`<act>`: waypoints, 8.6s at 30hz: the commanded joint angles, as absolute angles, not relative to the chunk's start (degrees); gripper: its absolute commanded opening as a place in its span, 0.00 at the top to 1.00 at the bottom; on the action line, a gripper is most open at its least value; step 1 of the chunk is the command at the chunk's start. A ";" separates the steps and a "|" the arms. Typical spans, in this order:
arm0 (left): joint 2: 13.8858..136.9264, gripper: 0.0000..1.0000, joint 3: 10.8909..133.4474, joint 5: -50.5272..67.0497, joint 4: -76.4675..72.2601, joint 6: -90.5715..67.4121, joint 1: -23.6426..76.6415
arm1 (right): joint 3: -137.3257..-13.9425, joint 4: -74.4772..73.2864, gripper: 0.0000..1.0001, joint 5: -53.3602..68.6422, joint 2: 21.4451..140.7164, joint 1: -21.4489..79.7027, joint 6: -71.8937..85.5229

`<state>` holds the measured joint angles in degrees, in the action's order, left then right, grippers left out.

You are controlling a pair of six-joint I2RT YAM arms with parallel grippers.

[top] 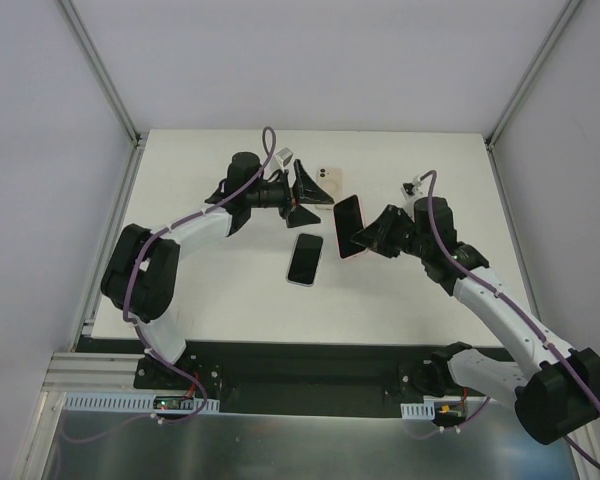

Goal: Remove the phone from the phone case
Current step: Adjust the phone, then remove the phone case from the phone.

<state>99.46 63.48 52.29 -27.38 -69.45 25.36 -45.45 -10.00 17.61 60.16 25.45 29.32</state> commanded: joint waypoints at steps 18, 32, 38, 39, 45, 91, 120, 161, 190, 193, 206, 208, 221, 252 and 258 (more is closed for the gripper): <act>104.75 0.01 58.52 65.39 -79.31 -93.32 22.06 | -45.53 20.21 0.99 36.47 64.06 22.41 48.33; 108.63 0.23 63.19 64.16 -87.01 -103.18 23.11 | -48.25 28.21 0.99 40.08 72.86 23.03 53.17; 109.60 0.32 65.12 64.51 -87.01 -104.41 24.17 | -47.90 30.59 0.99 39.55 74.53 23.12 54.40; 109.77 0.32 65.47 64.77 -86.84 -104.50 24.17 | -47.90 30.59 0.99 39.20 74.62 23.12 54.40; 110.21 0.46 67.50 65.92 -84.91 -104.68 24.17 | -45.79 37.85 0.99 38.14 76.72 23.20 58.43; 92.55 1.00 67.76 61.52 -35.51 -70.66 23.55 | -57.04 -22.76 0.04 0.35 61.52 32.70 30.06; 91.41 1.00 69.43 61.96 -30.94 -68.47 23.29 | -56.78 -22.41 0.02 0.44 59.59 35.77 29.53; 91.58 1.00 70.31 63.90 -28.13 -67.06 23.38 | -61.35 -24.26 0.02 -2.37 58.10 35.86 25.84; 90.26 1.00 71.54 63.90 -24.87 -65.04 23.55 | -59.50 -23.64 0.02 -2.46 61.43 36.30 25.67; 90.09 1.00 71.54 63.81 -24.87 -65.04 23.64 | -59.50 -23.99 0.02 -2.72 61.61 36.30 25.49; 89.74 1.00 72.51 64.69 -24.87 -64.95 23.64 | -59.42 -26.37 0.02 -5.19 66.97 37.35 25.31; 89.47 1.00 72.60 64.78 -24.87 -64.86 23.64 | -59.24 -25.49 0.02 -5.01 67.32 37.44 25.58; 90.09 1.00 72.07 65.30 -24.87 -64.25 23.64 | -59.24 -26.72 0.02 -6.59 58.19 37.44 25.58; 92.11 1.00 72.86 67.68 -24.79 -63.63 23.64 | -59.06 -21.53 0.01 -0.53 55.98 37.44 28.21; 92.20 1.00 73.30 67.94 -24.79 -63.46 23.73 | -58.89 -21.18 0.01 -0.53 57.13 37.44 28.04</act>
<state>93.03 70.89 65.63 -20.69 -63.86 23.29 -58.59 -23.62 -1.02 56.69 37.17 27.86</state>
